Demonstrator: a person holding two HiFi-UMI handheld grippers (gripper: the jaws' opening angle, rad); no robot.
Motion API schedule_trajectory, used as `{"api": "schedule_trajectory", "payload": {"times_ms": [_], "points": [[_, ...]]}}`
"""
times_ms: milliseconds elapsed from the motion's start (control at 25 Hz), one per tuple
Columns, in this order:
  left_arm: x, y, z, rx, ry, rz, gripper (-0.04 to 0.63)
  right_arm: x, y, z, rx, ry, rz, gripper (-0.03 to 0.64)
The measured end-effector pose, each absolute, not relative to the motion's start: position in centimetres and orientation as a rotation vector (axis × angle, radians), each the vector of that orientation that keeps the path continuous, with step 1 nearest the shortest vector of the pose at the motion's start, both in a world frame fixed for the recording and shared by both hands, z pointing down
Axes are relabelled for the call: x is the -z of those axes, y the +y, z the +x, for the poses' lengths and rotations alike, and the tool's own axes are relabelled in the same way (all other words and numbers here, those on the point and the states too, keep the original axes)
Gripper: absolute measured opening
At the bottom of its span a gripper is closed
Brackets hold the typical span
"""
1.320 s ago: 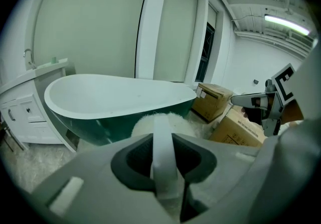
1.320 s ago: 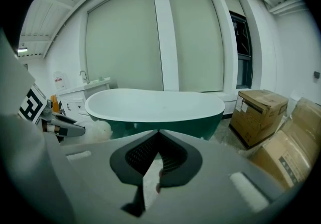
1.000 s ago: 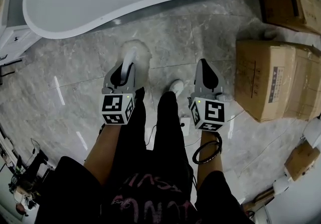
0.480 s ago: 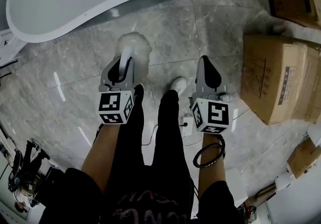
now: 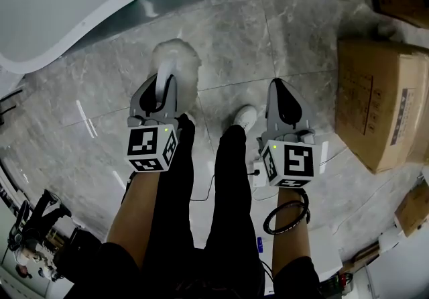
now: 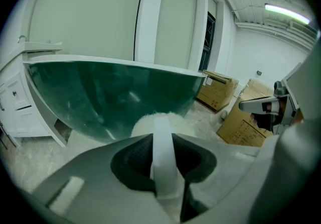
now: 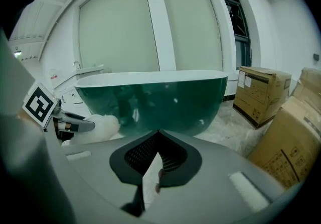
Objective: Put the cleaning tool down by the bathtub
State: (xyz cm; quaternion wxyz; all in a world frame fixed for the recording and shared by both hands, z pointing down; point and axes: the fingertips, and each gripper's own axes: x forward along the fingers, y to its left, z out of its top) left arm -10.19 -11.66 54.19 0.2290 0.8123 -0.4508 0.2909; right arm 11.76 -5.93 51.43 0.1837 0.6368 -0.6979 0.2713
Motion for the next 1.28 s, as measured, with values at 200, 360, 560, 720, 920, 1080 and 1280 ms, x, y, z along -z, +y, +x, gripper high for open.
{"api": "schedule_trajectory", "payload": {"times_ms": [200,360,560,720,920,1080,1280], "points": [[-57.2,-11.8,-9.8,-0.813,-1.241,2.252,0.083,-54.6,-5.8,11.9,-0.773,-1.972,1.799,0.02],[-60.0,-12.0,-9.9,-0.832,-1.241,2.261,0.083,-57.3,-5.9,11.7,-0.781,-1.984,1.786,0.02],[-63.5,-12.6,-10.0,-0.847,-1.251,2.263,0.083,-60.7,-6.0,11.6,-0.792,-1.992,1.764,0.02],[-65.9,-13.0,-9.9,-0.85,-1.251,2.273,0.083,-63.3,-6.2,11.4,-0.8,-1.999,1.749,0.02],[-68.8,-13.4,-9.8,-0.845,-1.25,2.27,0.083,-66.4,-7.0,11.0,-0.818,-2.013,1.725,0.02],[-71.5,-13.5,-10.0,-0.848,-1.239,2.27,0.083,-69.0,-7.2,10.2,-0.847,-2.019,1.703,0.02],[-74.7,-14.3,-10.4,-0.851,-1.236,2.264,0.083,-72.4,-7.1,10.0,-0.858,-2.023,1.678,0.02]]}}
